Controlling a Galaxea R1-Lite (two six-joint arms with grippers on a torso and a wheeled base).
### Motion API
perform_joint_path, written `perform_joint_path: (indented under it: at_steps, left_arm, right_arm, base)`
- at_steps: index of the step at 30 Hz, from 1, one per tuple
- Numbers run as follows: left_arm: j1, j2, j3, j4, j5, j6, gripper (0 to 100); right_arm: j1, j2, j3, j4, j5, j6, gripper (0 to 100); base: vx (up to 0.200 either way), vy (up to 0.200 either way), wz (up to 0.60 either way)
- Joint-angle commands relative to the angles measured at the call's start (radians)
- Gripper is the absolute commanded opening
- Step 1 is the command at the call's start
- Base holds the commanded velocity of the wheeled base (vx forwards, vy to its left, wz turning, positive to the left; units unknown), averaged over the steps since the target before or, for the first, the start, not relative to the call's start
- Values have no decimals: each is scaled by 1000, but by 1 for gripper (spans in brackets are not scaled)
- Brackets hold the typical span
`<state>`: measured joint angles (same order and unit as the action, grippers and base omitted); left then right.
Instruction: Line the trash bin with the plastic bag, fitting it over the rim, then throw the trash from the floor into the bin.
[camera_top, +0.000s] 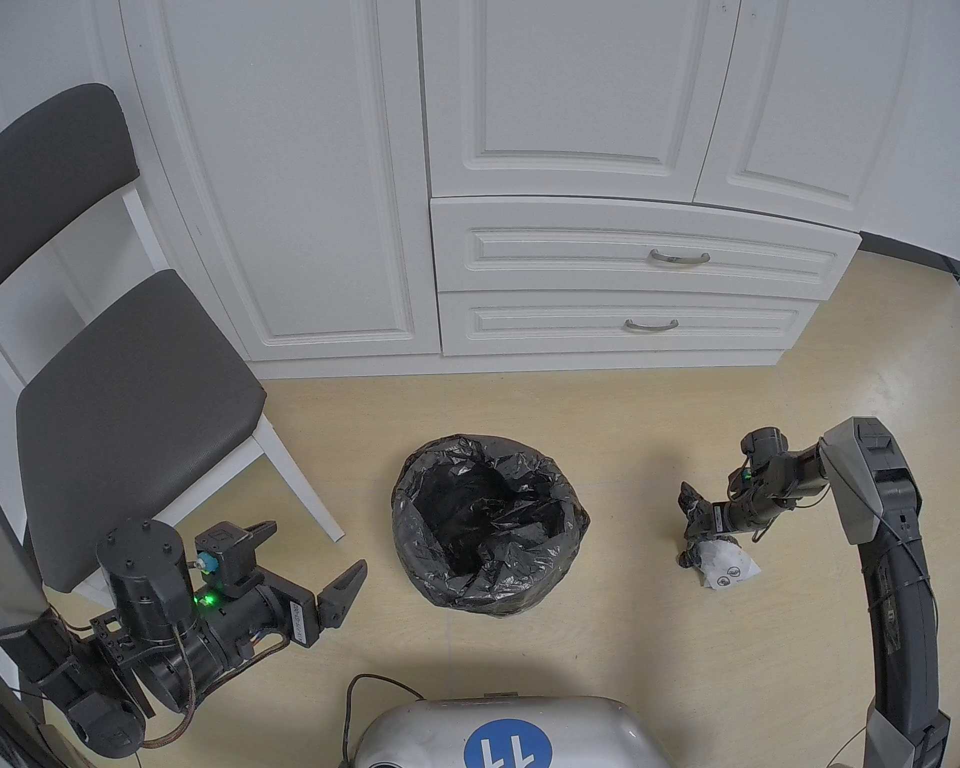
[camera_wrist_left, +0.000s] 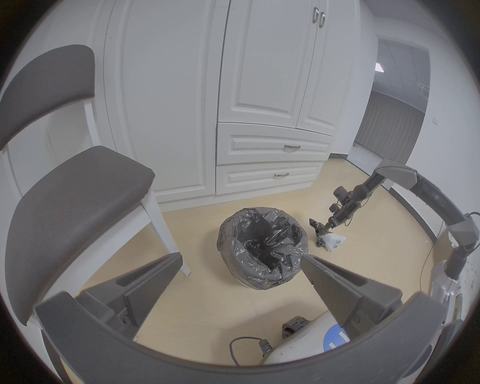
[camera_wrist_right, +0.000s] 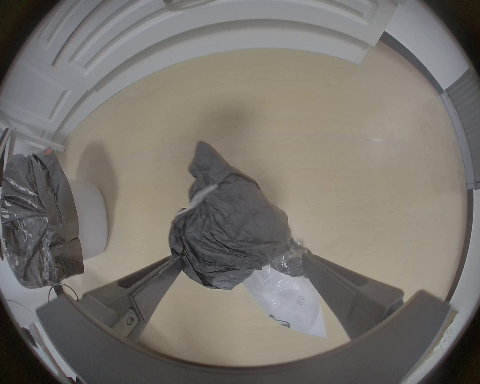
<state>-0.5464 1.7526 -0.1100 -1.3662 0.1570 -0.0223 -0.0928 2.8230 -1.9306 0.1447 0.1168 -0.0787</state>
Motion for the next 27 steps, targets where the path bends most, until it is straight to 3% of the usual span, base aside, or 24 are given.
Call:
perform_joint_path:
  at_steps: [1,2,7,16,27]
  left_arm:
    - [5,-45,13,-4,-1,-1,100]
    - [9,-50,16,-10,-1,-14,100]
    - [11,-50,9,-17,3,-25,100]
    - [13,-59,16,-19,3,-24,100]
    - [-3,-100,6,-19,61,-14,100]
  right_arm:
    - [2,67,-64,58,6,-3,100]
    - [7,96,-69,113,4,-23,100]
    - [16,113,-69,95,21,-72,100]
    - [22,116,-69,84,26,-70,100]
    - [22,119,-69,62,11,-67,100]
  base:
    - [0,0,0]
    - [0,0,0]
    - [0,0,0]
    - [0,0,0]
    - [0,0,0]
